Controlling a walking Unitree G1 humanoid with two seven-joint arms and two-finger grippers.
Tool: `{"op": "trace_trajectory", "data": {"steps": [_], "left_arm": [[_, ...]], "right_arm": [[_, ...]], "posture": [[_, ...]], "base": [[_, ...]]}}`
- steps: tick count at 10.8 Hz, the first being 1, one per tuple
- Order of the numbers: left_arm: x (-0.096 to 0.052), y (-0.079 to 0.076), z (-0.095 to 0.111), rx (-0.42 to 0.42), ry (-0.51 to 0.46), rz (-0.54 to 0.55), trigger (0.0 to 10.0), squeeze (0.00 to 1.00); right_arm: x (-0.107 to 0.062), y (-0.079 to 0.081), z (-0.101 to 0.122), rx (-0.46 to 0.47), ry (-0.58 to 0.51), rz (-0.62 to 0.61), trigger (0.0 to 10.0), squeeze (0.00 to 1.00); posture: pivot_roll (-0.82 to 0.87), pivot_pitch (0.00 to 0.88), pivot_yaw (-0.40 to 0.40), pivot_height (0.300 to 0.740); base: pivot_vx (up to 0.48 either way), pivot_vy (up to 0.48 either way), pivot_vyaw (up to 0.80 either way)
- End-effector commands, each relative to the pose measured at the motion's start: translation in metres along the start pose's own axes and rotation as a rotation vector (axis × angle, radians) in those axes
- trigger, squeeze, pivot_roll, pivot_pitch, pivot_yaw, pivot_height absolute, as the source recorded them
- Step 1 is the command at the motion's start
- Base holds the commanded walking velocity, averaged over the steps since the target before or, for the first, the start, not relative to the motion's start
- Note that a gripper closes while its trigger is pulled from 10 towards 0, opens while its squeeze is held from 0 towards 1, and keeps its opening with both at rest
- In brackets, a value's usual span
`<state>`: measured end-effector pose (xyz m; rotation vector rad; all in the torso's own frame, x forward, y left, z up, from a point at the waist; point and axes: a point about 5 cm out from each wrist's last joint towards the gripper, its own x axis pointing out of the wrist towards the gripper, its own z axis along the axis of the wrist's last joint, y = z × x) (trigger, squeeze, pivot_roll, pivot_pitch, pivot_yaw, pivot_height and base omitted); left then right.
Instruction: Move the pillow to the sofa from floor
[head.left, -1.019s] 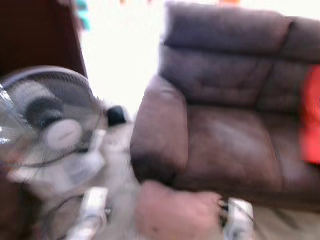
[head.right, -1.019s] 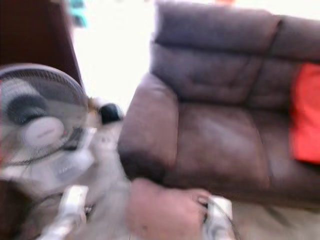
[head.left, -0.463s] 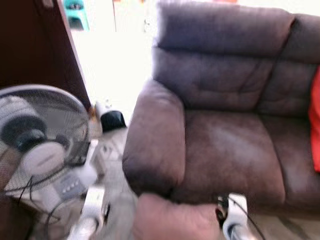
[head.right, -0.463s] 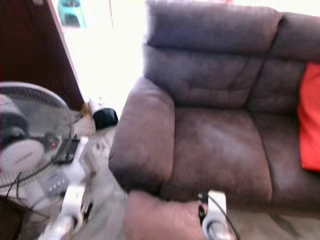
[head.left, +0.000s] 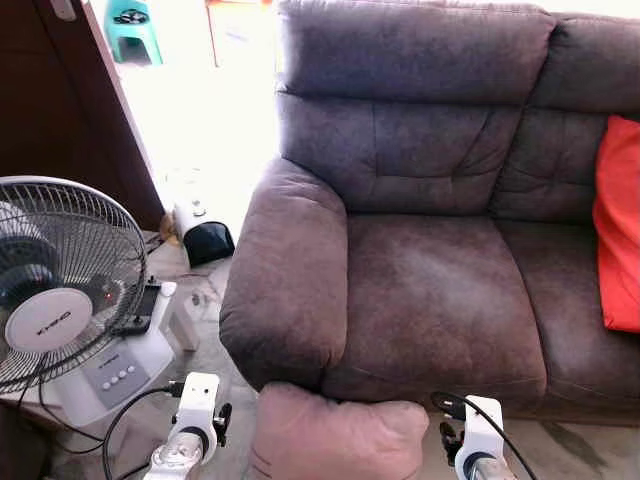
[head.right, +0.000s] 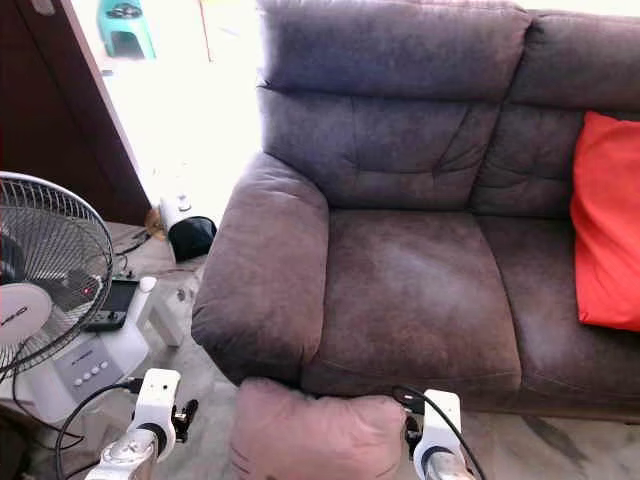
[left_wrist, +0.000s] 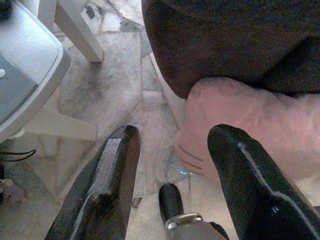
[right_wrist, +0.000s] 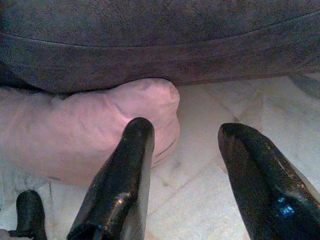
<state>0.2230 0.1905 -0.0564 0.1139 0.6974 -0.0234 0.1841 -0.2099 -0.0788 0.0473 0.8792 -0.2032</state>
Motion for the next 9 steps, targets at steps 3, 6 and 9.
{"op": "trace_trajectory", "data": {"steps": [3, 6, 9], "left_arm": [[-0.0026, 0.0003, -0.0080, 0.009, 0.025, -0.006, 10.0, 0.00], [-0.0032, -0.0009, -0.0102, 0.054, 0.035, -0.014, 10.0, 0.00], [-0.0049, 0.0002, -0.0135, 0.053, 0.034, -0.012, 10.0, 0.00]], "right_arm": [[-0.0001, -0.0002, -0.0013, -0.008, 0.009, 0.002, 10.0, 0.00], [-0.0001, -0.0012, -0.0011, -0.014, 0.010, 0.003, 10.0, 0.00], [-0.0001, -0.0019, -0.0012, -0.019, 0.012, 0.004, 10.0, 0.00]], "posture": [[0.11, 0.034, -0.052, 0.728], [0.11, 0.036, -0.057, 0.728], [0.11, 0.037, -0.059, 0.728]], "base": [[0.000, 0.000, 0.00], [0.000, -0.084, 0.00], [0.000, -0.320, 0.00]]}}
